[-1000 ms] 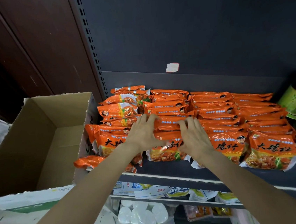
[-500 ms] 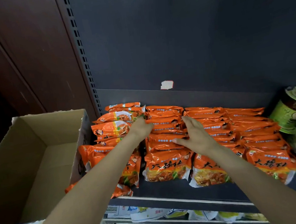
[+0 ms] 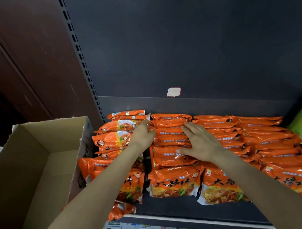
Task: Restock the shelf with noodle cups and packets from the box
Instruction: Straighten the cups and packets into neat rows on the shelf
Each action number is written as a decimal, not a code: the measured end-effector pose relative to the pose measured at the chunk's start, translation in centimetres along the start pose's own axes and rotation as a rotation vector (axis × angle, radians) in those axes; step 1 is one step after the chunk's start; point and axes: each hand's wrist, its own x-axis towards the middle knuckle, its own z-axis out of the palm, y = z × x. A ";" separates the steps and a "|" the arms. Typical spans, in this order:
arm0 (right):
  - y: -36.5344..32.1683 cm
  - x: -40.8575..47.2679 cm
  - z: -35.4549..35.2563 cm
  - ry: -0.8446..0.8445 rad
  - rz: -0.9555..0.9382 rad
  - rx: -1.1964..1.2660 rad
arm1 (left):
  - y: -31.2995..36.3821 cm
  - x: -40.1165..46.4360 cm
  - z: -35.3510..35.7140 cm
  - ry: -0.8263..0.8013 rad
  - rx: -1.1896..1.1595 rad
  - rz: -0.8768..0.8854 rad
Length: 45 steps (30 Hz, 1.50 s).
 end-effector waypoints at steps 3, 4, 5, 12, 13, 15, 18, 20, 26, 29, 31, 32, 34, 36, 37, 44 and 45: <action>0.1 0.6 -0.1 -0.001 0.026 -0.082 | 0.3 0.9 0.6 -0.141 0.003 -0.012; 0.0 0.7 -0.2 -0.003 0.040 -0.104 | 0.3 1.3 0.9 -0.198 -0.014 -0.007; 0.0 0.8 -0.3 -0.011 0.053 -0.115 | 0.2 1.6 1.0 -0.230 -0.019 -0.005; -0.5 -0.7 -0.9 0.019 0.006 0.021 | 0.0 -0.6 -1.2 -0.191 0.088 0.156; -0.6 -1.4 -1.0 0.031 -0.012 0.084 | -0.1 -1.5 -1.7 -0.196 0.173 0.221; -0.9 -2.8 -1.3 0.018 -0.062 0.158 | -0.1 -3.6 -2.5 -0.344 0.324 0.319; -1.3 -4.6 -1.3 -0.112 -0.069 0.175 | -0.5 -5.7 -2.3 -0.549 0.642 0.380; -1.3 -5.2 -0.7 -0.192 -0.032 0.159 | -0.8 -6.1 -1.5 -0.543 0.883 0.412; -2.8 -6.0 2.1 -0.089 -0.055 -0.185 | -1.6 -6.5 1.1 -0.289 1.210 0.539; -3.6 -6.1 3.1 0.030 -0.043 -0.299 | -2.0 -6.4 1.6 -0.214 1.216 0.574; -3.7 -6.0 3.3 0.091 -0.052 -0.334 | -2.3 -6.4 1.6 -0.183 1.215 0.606; -3.7 -6.0 3.4 0.110 -0.057 -0.343 | -2.4 -6.4 1.4 -0.171 1.215 0.619; -3.7 -6.0 3.7 0.139 -0.059 -0.351 | -2.7 -6.4 1.2 -0.150 1.201 0.635; -3.6 -5.9 3.9 0.165 -0.056 -0.361 | -2.9 -6.2 1.1 -0.125 1.177 0.645; -3.4 -5.7 3.9 0.176 -0.051 -0.374 | -2.9 -6.1 1.2 -0.111 1.167 0.647; -3.8 -5.1 3.6 0.159 0.006 -0.331 | -3.0 -6.1 1.7 -0.060 1.126 0.622; -3.8 -5.2 3.7 0.149 0.011 -0.307 | -3.2 -6.1 1.6 -0.073 1.116 0.622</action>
